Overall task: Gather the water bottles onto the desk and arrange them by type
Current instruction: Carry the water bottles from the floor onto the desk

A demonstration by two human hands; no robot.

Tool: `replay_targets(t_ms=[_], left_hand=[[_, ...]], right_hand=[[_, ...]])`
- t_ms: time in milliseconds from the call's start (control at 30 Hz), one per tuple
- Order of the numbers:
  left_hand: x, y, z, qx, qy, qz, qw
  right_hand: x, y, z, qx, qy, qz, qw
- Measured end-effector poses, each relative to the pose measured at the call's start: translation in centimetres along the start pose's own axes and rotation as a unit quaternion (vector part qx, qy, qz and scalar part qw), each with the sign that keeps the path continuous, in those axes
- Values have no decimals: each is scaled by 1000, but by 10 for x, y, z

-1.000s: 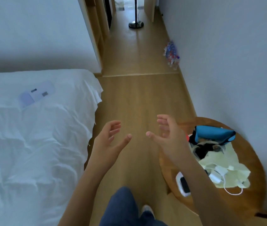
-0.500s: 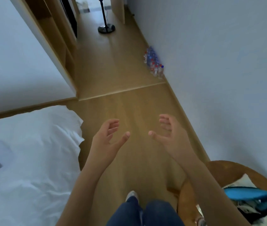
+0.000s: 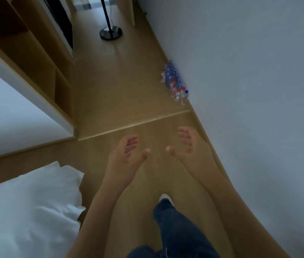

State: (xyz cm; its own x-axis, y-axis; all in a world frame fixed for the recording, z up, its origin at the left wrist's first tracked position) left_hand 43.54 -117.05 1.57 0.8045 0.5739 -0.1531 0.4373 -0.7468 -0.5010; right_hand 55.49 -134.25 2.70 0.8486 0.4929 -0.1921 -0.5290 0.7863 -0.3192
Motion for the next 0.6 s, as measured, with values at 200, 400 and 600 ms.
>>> replay_targets(t_ms=[200, 400, 600], left_hand=[[154, 0, -33, -20, -4, 12, 1000], [294, -23, -40, -31, -30, 20, 999], [479, -39, -31, -16, -18, 50, 998]], right_hand=[[161, -3, 38, -12, -1, 6, 1000], [296, 13, 58, -2, 29, 7, 1000], [466, 43, 68, 6, 44, -28, 999]])
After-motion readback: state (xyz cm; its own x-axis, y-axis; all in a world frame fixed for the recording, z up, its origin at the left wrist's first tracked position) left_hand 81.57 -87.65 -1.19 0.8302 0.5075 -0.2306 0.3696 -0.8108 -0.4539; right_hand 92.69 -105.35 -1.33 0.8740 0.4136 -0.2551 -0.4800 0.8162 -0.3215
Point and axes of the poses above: each hand's wrist, its own x-axis towards the middle knuckle, its own y-axis out of the palm, z = x × y, the point moved 10 cm from there along x, towards the middle knuckle, and after that the axes turned 7 degrees about x, right-handed, at the moved point
